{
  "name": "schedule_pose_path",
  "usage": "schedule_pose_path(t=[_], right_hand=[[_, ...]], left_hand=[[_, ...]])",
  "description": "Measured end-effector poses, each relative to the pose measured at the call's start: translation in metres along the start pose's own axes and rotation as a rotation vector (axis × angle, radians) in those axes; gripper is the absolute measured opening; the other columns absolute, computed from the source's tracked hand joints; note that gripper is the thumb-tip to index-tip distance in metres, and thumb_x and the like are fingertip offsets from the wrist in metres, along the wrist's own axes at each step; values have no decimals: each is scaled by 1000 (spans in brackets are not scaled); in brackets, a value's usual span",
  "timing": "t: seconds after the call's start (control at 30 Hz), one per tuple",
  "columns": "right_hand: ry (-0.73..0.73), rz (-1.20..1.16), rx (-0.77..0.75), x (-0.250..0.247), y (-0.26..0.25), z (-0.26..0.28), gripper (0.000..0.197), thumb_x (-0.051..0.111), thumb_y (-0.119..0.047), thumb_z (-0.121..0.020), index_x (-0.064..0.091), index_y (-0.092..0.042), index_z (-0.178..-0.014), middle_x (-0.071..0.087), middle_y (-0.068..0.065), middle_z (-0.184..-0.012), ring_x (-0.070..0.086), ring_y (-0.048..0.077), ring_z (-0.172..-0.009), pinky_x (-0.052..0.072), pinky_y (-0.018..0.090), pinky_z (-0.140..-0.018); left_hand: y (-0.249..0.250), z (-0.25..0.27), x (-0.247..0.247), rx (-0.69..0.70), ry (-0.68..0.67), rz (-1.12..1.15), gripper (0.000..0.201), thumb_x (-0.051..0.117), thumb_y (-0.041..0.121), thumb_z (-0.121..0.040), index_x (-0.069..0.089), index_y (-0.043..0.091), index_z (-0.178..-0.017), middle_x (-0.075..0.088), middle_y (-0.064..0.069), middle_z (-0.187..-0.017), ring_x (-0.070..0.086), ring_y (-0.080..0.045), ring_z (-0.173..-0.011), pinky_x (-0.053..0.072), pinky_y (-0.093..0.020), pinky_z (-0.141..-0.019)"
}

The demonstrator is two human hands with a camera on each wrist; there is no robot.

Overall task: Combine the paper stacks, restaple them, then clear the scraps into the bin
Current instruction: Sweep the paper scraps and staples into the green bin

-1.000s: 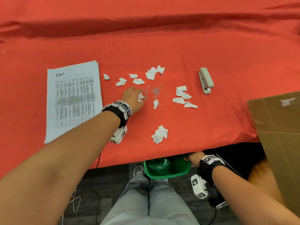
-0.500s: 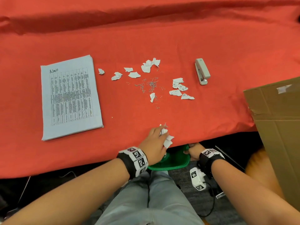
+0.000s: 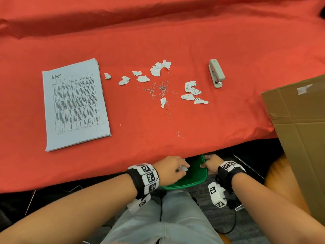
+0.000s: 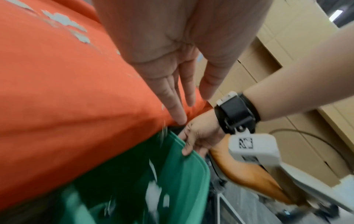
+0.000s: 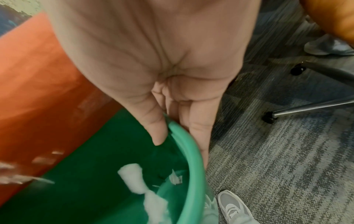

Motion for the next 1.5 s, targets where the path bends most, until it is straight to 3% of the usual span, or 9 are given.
schedule_pose_path(t=[0.13,0.3,0.43,0.57,0.67,0.83,0.93,1.1,1.5], right_hand=[[18,74,-30,-3,-7,4,40,65,1,-84,58,2,-124,70,22,-108,69,35,-96,56,48,-87],[90,142,-46,-13,-15,8,51,70,-6,-82,51,0,-129,60,16,-126,62,37,-109,55,41,-85],[100,134,-50,-18,-12,-5,45,73,-8,-78,56,1,-118,67,21,-110,68,39,-92,57,53,-80],[110,166,-53,-18,-21,1,33,73,-10,-79,59,7,-104,68,21,-104,68,41,-92,57,53,-81],[113,186,-29,-19,-25,7,19,70,-11,-83,56,1,-82,65,21,-94,67,41,-96,55,51,-86],[76,224,-36,-21,-24,0,27,69,-15,-84,63,6,-99,69,25,-106,68,38,-96,56,47,-86],[88,226,-40,-26,-20,-1,15,70,-16,-83,59,-6,-87,69,17,-105,67,32,-94,56,42,-84],[72,198,-46,-27,-1,-26,51,75,-20,-72,59,1,-115,67,12,-114,67,26,-89,57,34,-76],[45,108,-72,-37,41,-85,63,77,-23,-52,60,-3,-110,72,17,-99,73,36,-75,59,56,-66]], left_hand=[[11,-16,-72,-41,253,37,27,51,18,-95,62,20,-120,65,1,-117,61,-6,-91,49,-21,-86],[-8,-55,-168,-116,505,-178,44,52,17,-92,48,12,-135,45,-11,-140,44,-24,-130,32,-33,-111],[-40,-75,-171,-257,379,-352,66,50,29,-94,22,7,-149,13,-14,-158,15,-30,-146,16,-37,-120],[-24,-69,-127,-111,275,-470,68,48,32,-94,19,6,-149,7,-12,-160,12,-28,-147,18,-38,-120],[-2,-56,-88,-20,172,-494,54,46,31,-94,37,9,-142,23,-9,-154,25,-26,-142,31,-40,-115],[31,-74,-115,-4,234,-457,26,41,26,-94,60,10,-103,58,-8,-107,58,-26,-100,51,-40,-82],[34,-107,-157,-30,344,-421,26,43,21,-92,58,10,-111,56,-9,-116,55,-26,-107,49,-41,-89],[24,-162,-181,-29,299,-453,58,49,23,-93,31,17,-147,19,-11,-157,18,-30,-145,27,-45,-115],[25,-107,-83,134,31,-542,54,47,29,-95,33,18,-146,11,-10,-160,8,-27,-148,12,-39,-121]])
Point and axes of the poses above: each hand's wrist, its own z-axis away from the middle knuckle, its own x-axis out of the palm, y = z × x, the point moved 9 cm from there along -z, towards the middle knuckle
